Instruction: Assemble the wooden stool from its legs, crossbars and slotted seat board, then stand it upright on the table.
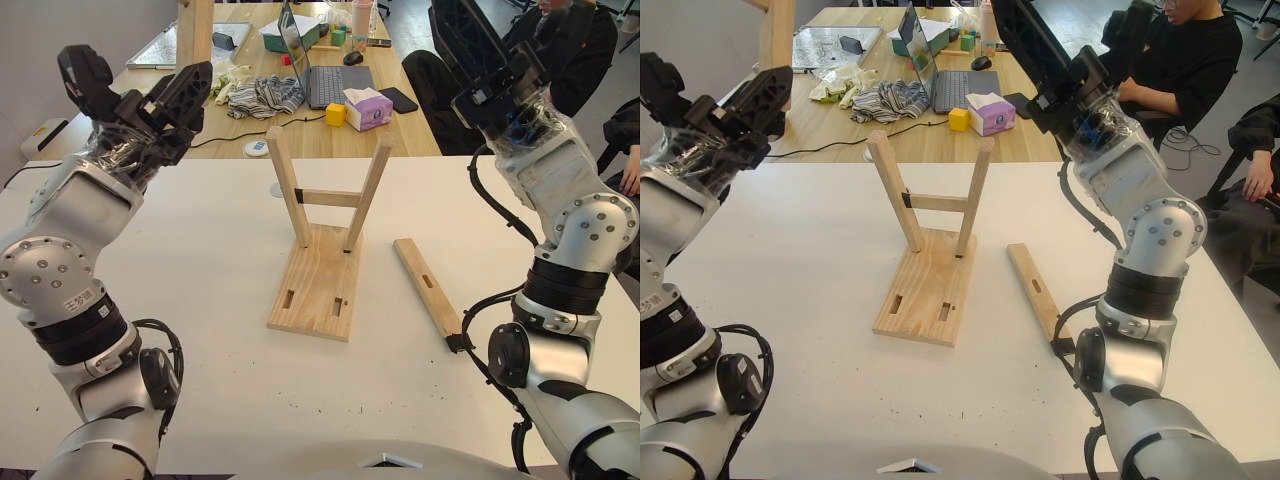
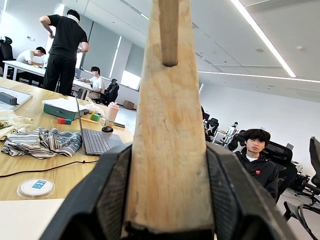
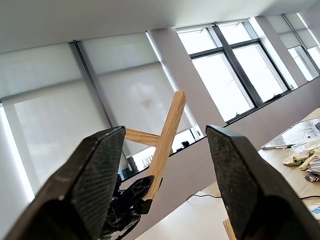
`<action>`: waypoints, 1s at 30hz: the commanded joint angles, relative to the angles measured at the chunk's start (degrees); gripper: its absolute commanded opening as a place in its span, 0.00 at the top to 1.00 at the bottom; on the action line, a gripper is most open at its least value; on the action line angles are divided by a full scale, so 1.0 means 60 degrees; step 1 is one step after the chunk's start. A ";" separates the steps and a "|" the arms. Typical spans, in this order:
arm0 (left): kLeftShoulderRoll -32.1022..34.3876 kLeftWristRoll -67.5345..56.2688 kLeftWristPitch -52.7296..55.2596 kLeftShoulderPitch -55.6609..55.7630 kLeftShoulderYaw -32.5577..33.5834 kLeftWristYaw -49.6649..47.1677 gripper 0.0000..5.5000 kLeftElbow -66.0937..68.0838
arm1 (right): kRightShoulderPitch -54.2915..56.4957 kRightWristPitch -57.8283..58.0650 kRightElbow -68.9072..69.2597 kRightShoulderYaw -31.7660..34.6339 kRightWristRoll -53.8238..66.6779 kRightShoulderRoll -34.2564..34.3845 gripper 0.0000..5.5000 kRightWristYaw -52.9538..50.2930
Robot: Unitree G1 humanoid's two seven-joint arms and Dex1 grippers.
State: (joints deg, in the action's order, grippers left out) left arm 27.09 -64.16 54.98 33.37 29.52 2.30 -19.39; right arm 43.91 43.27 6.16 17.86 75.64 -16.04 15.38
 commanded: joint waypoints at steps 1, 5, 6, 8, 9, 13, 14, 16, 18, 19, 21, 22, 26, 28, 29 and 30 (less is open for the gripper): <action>0.0195 -0.0176 -0.0103 -0.0051 -0.0024 -0.0135 0.63 -0.0128 | 0.0087 0.0103 0.0118 -0.0070 0.0129 0.0100 0.46 -0.0109; 0.0116 -0.0264 -0.0122 -0.0069 -0.0106 -0.0271 0.63 -0.0227 | -0.0013 0.0154 0.0253 -0.0261 0.0031 0.0122 0.46 -0.0294; 0.0102 -0.0297 -0.0128 -0.0076 -0.0129 -0.0308 0.63 -0.0259 | -0.0067 0.0166 0.0304 -0.0327 0.0005 0.0139 0.46 -0.0311; 0.0074 -0.0369 -0.0178 -0.0058 -0.0150 -0.0365 0.63 -0.0287 | -0.0123 0.0189 0.0335 -0.0424 0.0035 0.0179 0.46 -0.0328; 0.0000 -0.0461 -0.0211 -0.0037 -0.0159 -0.0419 0.63 -0.0305 | -0.0133 0.0186 0.0325 -0.0467 0.0042 0.0203 0.46 -0.0383; -0.0232 -0.0643 -0.0305 -0.0089 -0.0407 -0.0570 0.63 -0.0482 | -0.0228 0.0329 0.0491 -0.0679 0.0231 0.0260 0.35 -0.0265; -0.0252 -0.0684 -0.0329 -0.0082 -0.0445 -0.0598 0.63 -0.0481 | -0.0223 0.0355 0.0508 -0.0707 0.0261 0.0265 0.33 -0.0244; -0.0269 -0.0796 -0.0416 -0.0084 -0.0497 -0.0656 0.63 -0.0467 | -0.0213 0.0379 0.0527 -0.0737 0.0307 0.0273 0.29 -0.0232; -0.0335 -0.0981 -0.0480 -0.0122 -0.0552 -0.0668 0.63 -0.0499 | -0.0209 0.0363 0.0543 -0.0754 0.0359 0.0301 0.22 -0.0293; -0.0416 -0.1186 -0.0499 -0.0173 -0.0555 -0.0706 0.63 -0.0544 | -0.0195 0.0362 0.0495 -0.0758 0.0382 0.0320 0.21 -0.0309; -0.0580 -0.1883 -0.0473 -0.0316 -0.0609 -0.0679 0.63 -0.0651 | -0.0135 0.0415 0.0277 -0.0669 0.0522 0.0391 0.17 -0.0356; -0.0704 -0.2540 -0.0443 -0.0441 -0.0674 -0.0664 0.63 -0.0705 | -0.0073 0.0541 0.0066 -0.0585 0.0740 0.0400 0.17 -0.0308; -0.0741 -0.3613 -0.0406 -0.0901 -0.1166 -0.0492 0.63 -0.0856 | 0.0159 0.1301 -0.0640 -0.0454 0.1636 0.0075 0.17 0.0200; -0.0687 -0.3790 -0.0463 -0.1101 -0.1424 -0.0454 0.63 -0.0904 | 0.0297 0.1520 -0.0873 -0.0463 0.1674 -0.0057 0.17 0.0322; -0.0713 -0.3942 -0.0526 -0.1182 -0.1527 -0.0458 0.63 -0.0937 | 0.0351 0.1634 -0.0965 -0.0484 0.1678 -0.0100 0.17 0.0358; -0.0773 -0.4125 -0.0600 -0.1244 -0.1630 -0.0493 0.63 -0.0968 | 0.0395 0.1760 -0.1061 -0.0521 0.1678 -0.0097 0.17 0.0390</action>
State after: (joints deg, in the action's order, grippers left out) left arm 22.30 -86.82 52.25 26.52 20.89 -0.62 -24.00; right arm 44.38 52.11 0.70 15.15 85.27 -14.97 17.32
